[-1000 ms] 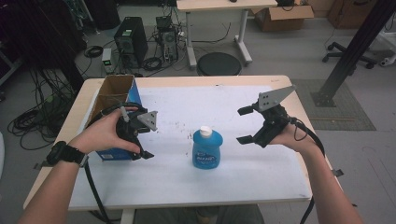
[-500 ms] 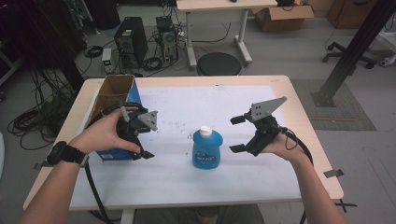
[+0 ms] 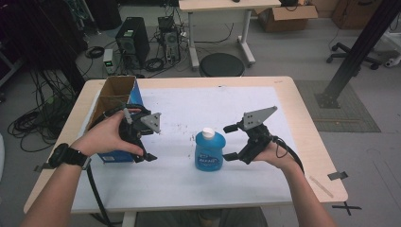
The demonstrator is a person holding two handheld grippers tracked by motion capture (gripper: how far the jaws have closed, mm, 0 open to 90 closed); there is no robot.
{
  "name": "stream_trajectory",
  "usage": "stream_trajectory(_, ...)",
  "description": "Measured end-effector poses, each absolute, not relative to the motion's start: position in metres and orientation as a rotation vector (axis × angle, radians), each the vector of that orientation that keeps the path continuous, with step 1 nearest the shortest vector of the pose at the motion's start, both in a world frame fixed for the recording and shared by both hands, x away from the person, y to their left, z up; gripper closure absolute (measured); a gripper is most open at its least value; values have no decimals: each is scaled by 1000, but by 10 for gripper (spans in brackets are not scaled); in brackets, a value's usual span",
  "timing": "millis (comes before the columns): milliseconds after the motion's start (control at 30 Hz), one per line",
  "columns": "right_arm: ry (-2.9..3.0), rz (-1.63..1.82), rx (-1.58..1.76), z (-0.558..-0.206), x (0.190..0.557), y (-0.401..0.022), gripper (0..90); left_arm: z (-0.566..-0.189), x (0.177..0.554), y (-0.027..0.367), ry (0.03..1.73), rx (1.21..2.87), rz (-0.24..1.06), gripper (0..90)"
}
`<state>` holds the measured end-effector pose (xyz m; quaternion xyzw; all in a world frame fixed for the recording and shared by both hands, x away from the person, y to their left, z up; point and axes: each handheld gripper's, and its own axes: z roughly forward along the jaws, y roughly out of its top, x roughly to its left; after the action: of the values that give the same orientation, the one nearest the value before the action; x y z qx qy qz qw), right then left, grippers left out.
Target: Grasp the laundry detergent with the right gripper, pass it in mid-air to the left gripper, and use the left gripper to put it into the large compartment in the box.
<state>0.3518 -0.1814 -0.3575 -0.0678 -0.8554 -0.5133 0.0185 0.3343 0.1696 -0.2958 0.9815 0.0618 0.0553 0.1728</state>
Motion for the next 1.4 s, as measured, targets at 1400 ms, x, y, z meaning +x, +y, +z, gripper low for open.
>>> stream_trajectory(1400,-2612,-1611,-181,-389,353,-137,183,-295,333,169,168,2771,155,43)
